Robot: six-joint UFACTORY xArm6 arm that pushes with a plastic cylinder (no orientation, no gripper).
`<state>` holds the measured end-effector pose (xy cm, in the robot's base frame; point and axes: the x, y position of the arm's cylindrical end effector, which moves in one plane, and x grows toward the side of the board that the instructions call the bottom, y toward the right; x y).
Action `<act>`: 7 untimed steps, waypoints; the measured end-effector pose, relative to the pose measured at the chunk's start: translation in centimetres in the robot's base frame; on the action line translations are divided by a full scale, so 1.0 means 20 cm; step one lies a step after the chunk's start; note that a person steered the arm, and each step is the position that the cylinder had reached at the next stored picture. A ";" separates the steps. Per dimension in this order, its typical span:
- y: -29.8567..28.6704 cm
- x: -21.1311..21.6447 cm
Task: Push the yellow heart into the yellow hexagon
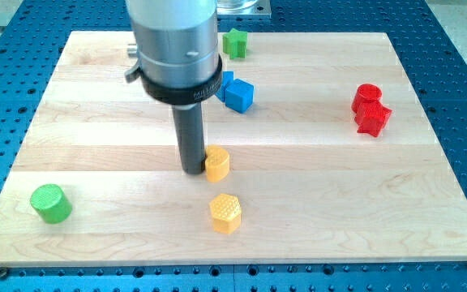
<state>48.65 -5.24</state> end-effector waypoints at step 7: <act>-0.48 -0.01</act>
